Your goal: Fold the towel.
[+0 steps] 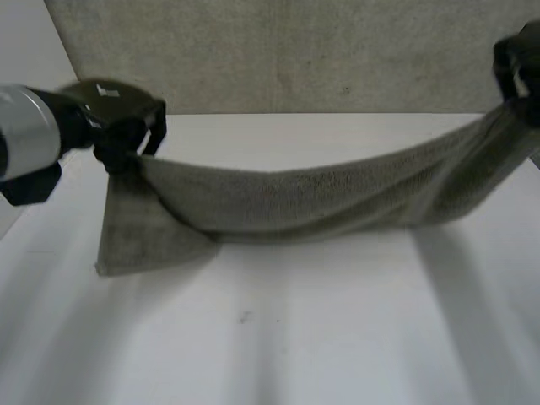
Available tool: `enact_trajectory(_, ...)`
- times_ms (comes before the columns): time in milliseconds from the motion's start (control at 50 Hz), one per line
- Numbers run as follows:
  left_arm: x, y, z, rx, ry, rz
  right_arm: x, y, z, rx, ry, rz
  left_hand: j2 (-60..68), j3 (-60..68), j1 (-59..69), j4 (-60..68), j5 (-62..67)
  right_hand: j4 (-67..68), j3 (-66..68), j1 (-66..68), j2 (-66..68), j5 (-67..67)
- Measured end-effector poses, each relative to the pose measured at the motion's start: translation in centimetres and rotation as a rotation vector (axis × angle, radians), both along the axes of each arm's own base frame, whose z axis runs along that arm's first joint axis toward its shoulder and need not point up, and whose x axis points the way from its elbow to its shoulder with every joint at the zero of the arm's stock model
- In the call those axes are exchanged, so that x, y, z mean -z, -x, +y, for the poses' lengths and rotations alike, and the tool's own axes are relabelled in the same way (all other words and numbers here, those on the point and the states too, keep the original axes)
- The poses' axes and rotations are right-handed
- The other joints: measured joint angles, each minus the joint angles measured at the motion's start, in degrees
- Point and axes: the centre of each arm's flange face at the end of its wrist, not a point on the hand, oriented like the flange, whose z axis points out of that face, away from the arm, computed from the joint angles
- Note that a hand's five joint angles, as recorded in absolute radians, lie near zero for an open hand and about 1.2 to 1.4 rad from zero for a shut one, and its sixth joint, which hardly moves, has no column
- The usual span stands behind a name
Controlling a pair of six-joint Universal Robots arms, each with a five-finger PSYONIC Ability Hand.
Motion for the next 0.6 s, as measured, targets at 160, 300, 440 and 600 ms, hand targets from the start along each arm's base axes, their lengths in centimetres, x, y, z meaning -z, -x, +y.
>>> enact_trajectory(160,7.4,0.9,-4.1,0.004,-0.154,-0.074,6.3,-1.2,-4.2,-0.013,-0.193,0.039,0.0,0.0,0.2,0.0,0.0,0.0,0.0,0.0,0.0,0.0)
enact_trajectory(300,10.9,2.4,-9.0,-0.01,-0.034,-0.041,10.8,-3.9,-8.8,-0.011,-0.164,0.05,0.0,0.0,0.2,0.0,0.0,0.0,0.0,0.0,0.0,0.0)
enact_trajectory(440,2.8,4.2,-14.7,-0.028,0.488,0.164,5.4,-5.8,-13.6,0.039,0.271,-0.099,0.0,0.0,0.2,0.0,0.0,0.0,0.0,0.0,0.0,0.0)
enact_trajectory(600,-9.2,3.3,-14.0,-0.021,0.948,0.473,-6.1,-4.5,-11.5,0.045,0.751,-0.345,0.0,0.0,0.6,0.0,0.3,0.0,0.0,0.0,0.0,0.0)
